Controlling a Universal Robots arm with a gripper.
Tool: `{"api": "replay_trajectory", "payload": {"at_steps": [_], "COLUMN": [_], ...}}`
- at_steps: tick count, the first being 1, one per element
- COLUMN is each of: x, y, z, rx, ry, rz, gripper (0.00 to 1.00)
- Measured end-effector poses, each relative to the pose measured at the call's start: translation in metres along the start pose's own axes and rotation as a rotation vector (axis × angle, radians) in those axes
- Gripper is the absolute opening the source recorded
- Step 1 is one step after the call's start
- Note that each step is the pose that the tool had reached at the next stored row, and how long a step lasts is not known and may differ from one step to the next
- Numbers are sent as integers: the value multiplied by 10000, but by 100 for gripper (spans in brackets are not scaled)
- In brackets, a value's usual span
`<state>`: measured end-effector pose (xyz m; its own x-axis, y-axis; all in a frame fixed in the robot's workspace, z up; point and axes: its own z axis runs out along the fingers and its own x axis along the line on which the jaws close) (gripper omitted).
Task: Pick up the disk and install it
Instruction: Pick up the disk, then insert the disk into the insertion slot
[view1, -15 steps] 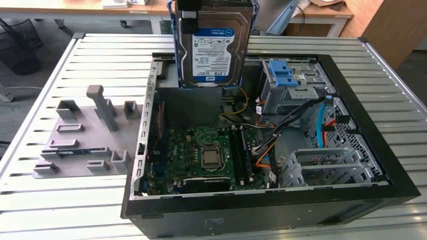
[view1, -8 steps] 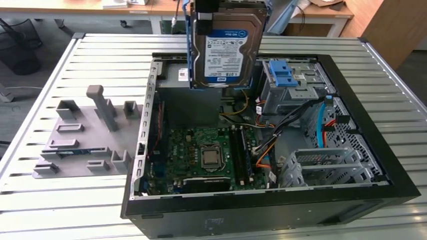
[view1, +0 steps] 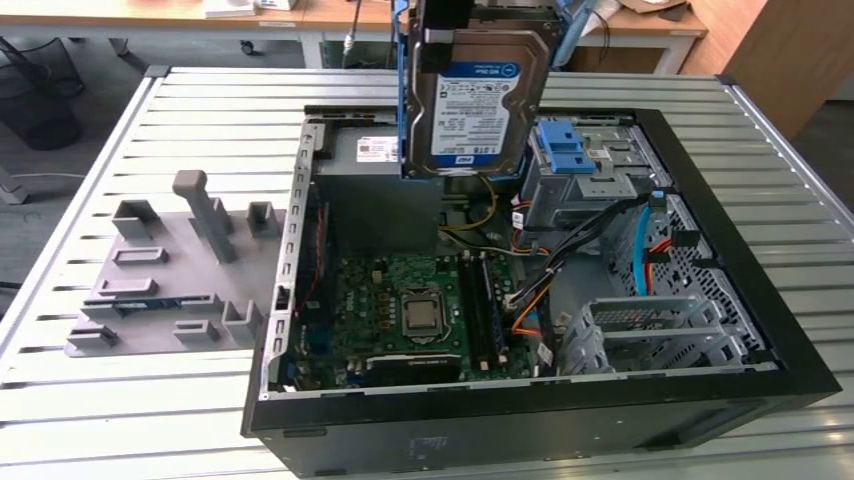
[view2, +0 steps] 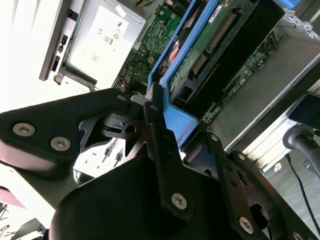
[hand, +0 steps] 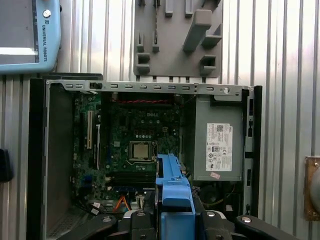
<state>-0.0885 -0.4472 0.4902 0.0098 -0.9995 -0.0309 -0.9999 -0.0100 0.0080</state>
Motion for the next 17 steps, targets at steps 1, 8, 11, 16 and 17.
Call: {"api": "replay_trajectory", "payload": {"at_steps": [1,8,11,16,17], "x": [0,0,0,24,40], "y": [0,-8,-9,-10,-9], "z": [0,0,0,0,2], "rx": [1,0,0,1,1], "ry": [1,16,18,20,19], "rz": [0,1,1,-1,0], "gripper": [36,36,36,36,36]}}
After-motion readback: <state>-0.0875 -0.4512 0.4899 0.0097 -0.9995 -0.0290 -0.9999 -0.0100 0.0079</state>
